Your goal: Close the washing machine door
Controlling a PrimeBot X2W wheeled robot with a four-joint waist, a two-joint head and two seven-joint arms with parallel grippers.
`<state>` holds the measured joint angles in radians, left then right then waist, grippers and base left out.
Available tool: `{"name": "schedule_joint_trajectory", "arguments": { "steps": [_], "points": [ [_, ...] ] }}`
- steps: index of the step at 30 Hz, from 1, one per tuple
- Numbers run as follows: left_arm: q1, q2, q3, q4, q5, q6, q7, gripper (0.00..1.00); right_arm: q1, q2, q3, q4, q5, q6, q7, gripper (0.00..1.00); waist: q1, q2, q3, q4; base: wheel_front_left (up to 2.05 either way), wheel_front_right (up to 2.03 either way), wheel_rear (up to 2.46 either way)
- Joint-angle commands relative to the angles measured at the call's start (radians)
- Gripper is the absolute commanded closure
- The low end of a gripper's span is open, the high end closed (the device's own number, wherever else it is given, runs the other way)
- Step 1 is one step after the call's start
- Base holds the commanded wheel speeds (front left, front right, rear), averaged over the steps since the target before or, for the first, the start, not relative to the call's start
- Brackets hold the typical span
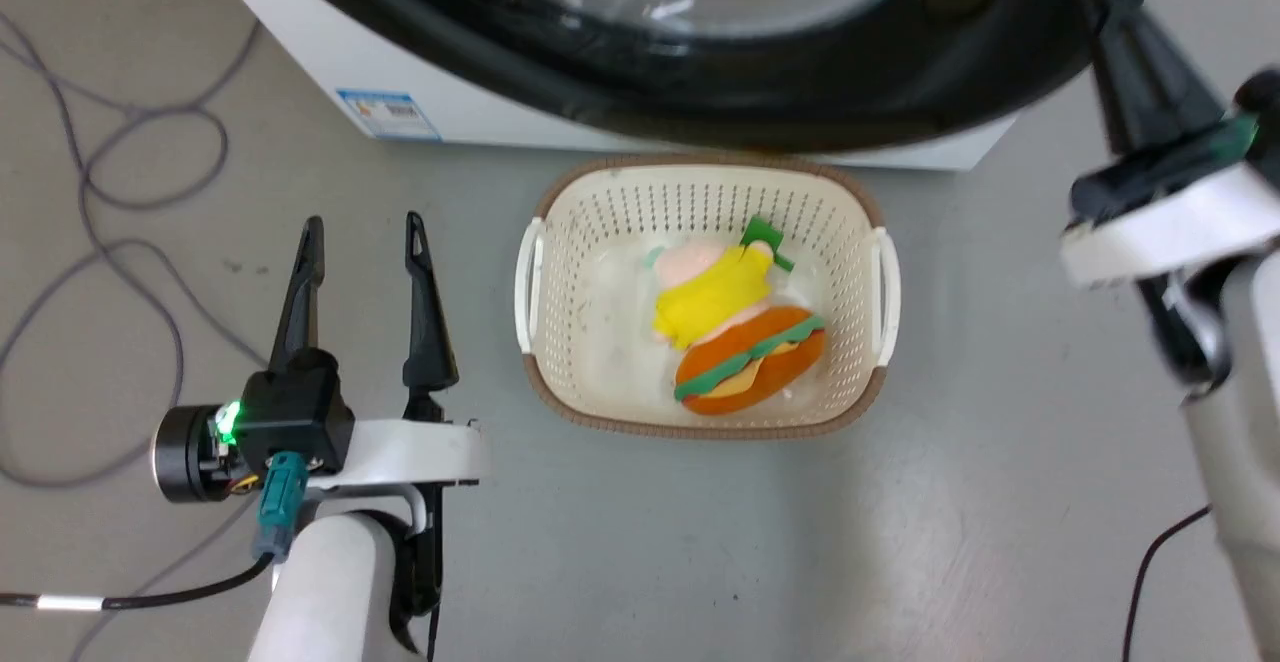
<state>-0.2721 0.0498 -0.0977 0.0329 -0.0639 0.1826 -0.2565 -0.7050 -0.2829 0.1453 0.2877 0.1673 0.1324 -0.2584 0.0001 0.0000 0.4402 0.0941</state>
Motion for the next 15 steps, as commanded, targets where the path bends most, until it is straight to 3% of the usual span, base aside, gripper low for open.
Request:
{"name": "schedule_joint_trajectory", "arguments": {
  "steps": [1,15],
  "points": [
    [-0.017,0.001,-0.004,-0.003,-0.004,0.005,-0.005,0.00,-0.032,-0.011,-0.004,0.016,-0.003,-0.002,-0.003,1.00,-0.0001,0.0000,0.023,0.008,0.00,0.00,0.00],
    [-0.051,0.001,-0.028,-0.003,-0.025,0.023,-0.005,0.00,-0.226,-0.052,-0.037,0.248,-0.014,-0.002,-0.003,1.00,-0.0001,0.0000,0.064,0.027,0.00,0.00,0.00]
  ]
}}
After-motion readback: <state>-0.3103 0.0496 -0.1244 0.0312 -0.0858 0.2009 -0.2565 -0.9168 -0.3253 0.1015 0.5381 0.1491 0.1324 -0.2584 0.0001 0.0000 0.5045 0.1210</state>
